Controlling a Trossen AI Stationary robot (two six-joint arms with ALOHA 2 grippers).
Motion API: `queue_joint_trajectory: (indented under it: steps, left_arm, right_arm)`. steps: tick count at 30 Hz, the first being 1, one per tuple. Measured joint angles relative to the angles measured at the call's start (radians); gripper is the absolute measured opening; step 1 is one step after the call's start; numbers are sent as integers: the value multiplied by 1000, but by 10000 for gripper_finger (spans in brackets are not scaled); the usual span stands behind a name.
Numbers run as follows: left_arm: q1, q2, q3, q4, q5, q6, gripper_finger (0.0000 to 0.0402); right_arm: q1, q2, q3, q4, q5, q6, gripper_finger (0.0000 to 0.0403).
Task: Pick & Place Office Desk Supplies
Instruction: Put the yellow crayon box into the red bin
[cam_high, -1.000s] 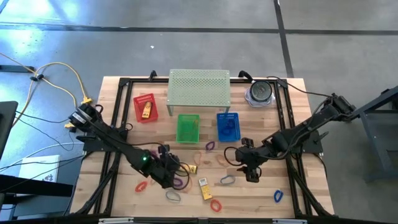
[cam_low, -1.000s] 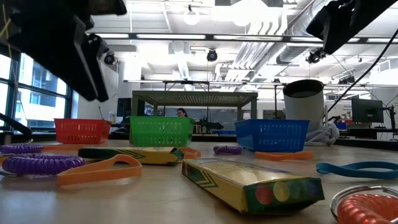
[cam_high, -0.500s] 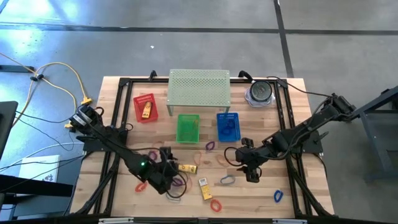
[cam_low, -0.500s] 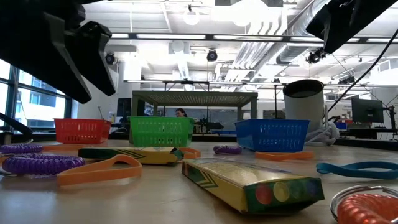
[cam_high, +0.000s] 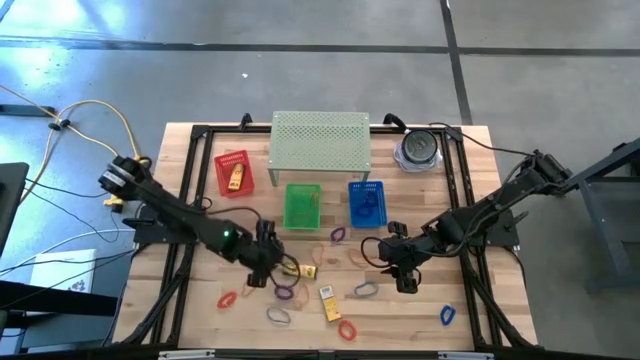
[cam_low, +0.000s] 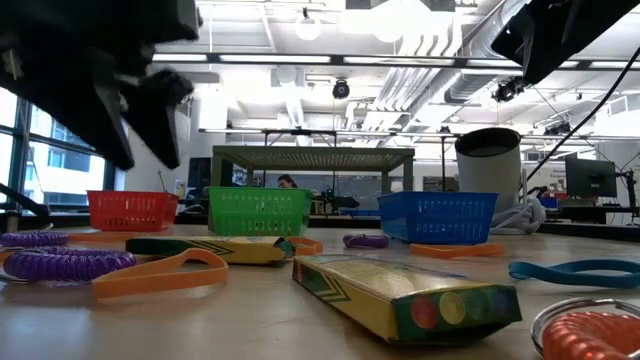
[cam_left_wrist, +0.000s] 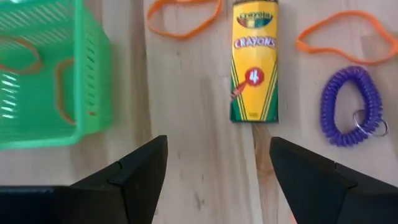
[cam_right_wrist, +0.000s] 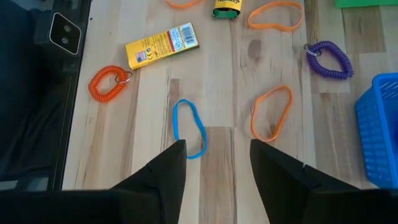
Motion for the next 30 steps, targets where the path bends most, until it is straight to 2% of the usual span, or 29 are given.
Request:
queue_joint_trajectory:
  steps: [8,12,22,30]
  left_arm:
    - [2,-6,-286,536,18,15,273]
    - [-17,-6,-384,715,17,35,273]
    - [-27,-6,-496,980,3,12,273]
    - [-34,-6,-497,986,10,-44,273]
  right_arm:
    - [0,0,0,2,0,-4,166]
    - [0,0,0,2,-5,1,166]
    - [0,0,-1,11,0,-15,166]
    - [0,0,-1,13,0,-23,166]
